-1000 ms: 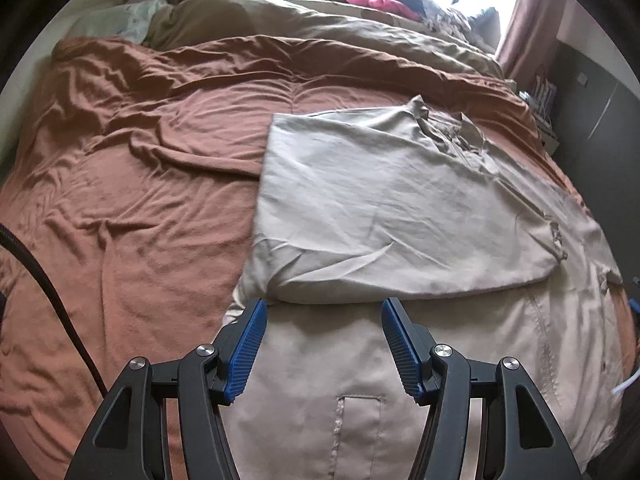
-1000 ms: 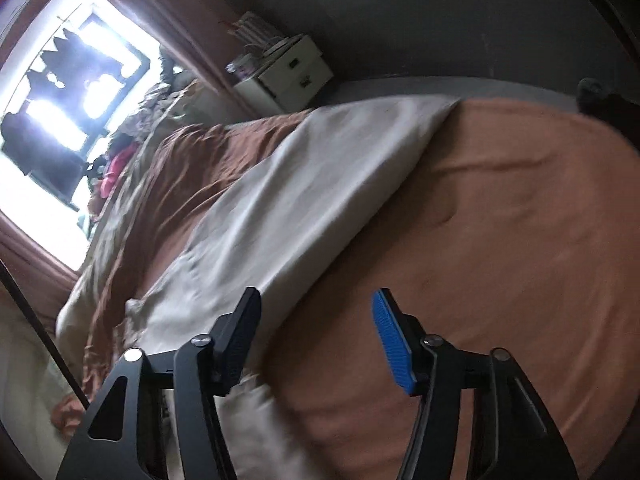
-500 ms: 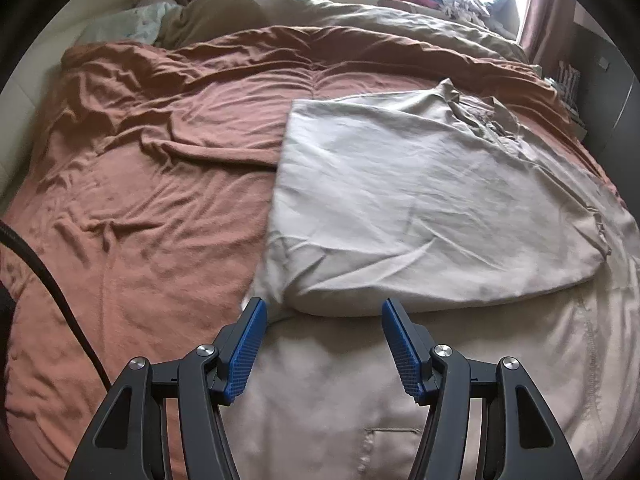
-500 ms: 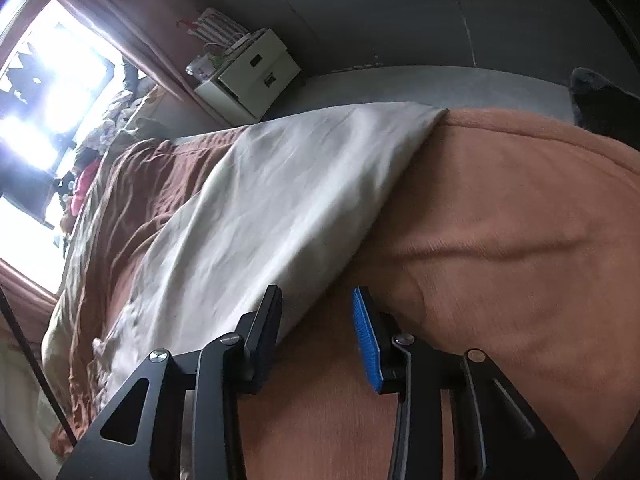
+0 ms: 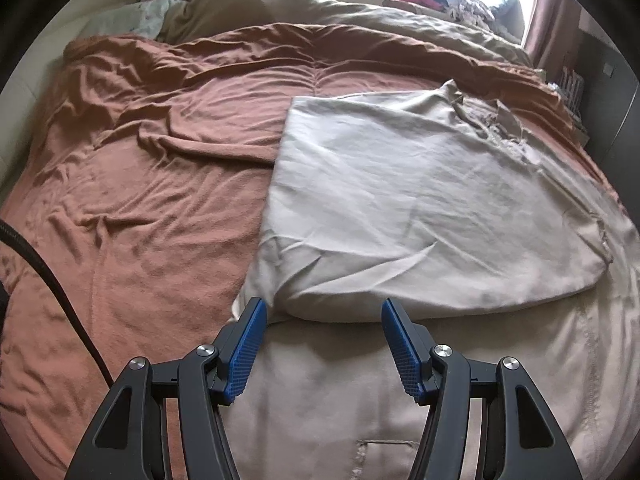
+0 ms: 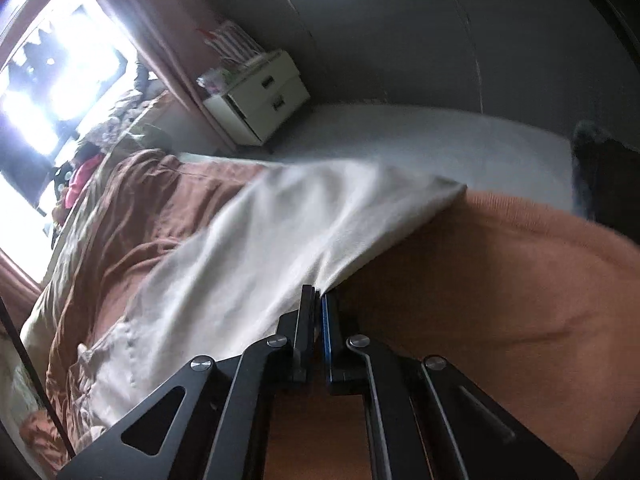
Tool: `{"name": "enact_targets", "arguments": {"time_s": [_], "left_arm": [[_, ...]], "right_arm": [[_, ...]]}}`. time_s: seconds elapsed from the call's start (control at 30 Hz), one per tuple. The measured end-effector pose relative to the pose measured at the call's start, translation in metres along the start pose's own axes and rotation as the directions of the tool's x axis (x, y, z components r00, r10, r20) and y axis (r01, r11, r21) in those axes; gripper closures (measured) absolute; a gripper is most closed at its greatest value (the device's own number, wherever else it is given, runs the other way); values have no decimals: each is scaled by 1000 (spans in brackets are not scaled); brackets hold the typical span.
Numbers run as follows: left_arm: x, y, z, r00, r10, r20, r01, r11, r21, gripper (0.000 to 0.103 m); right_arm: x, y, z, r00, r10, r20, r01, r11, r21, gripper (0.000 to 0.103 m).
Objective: Fold large clothes
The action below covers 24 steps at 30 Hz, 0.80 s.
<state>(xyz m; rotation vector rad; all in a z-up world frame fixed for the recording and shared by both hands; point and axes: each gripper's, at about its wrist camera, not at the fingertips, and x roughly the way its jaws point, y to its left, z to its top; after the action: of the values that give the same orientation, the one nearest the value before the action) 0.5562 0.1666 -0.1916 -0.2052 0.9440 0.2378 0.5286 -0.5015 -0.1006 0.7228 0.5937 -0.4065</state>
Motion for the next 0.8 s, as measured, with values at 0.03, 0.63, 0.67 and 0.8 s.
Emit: {"name": "enact_targets", "arguments": {"time_s": [0.03,0.63,0.67,0.8], "left_arm": [[-2,0,0,1000,-3,6,3,1000,-3,41],[-20,8,3,990,-130,53,133,989,-63,41],[-20,7,3,990,-130,52,133,989,-59,41],[-17,6,3,991,-123,43,125,991,-48,41]], "right_arm": [[-10,7,1,1000,7,8,-7,1000,-12,103],[-115,96,-20,1000,10,23,-5,980,-198,103],[-108,84,-22,1000,4,6,-3,987,-163,100],[-73,44,-23,1000,-8,-30,6,999,-49,37]]}}
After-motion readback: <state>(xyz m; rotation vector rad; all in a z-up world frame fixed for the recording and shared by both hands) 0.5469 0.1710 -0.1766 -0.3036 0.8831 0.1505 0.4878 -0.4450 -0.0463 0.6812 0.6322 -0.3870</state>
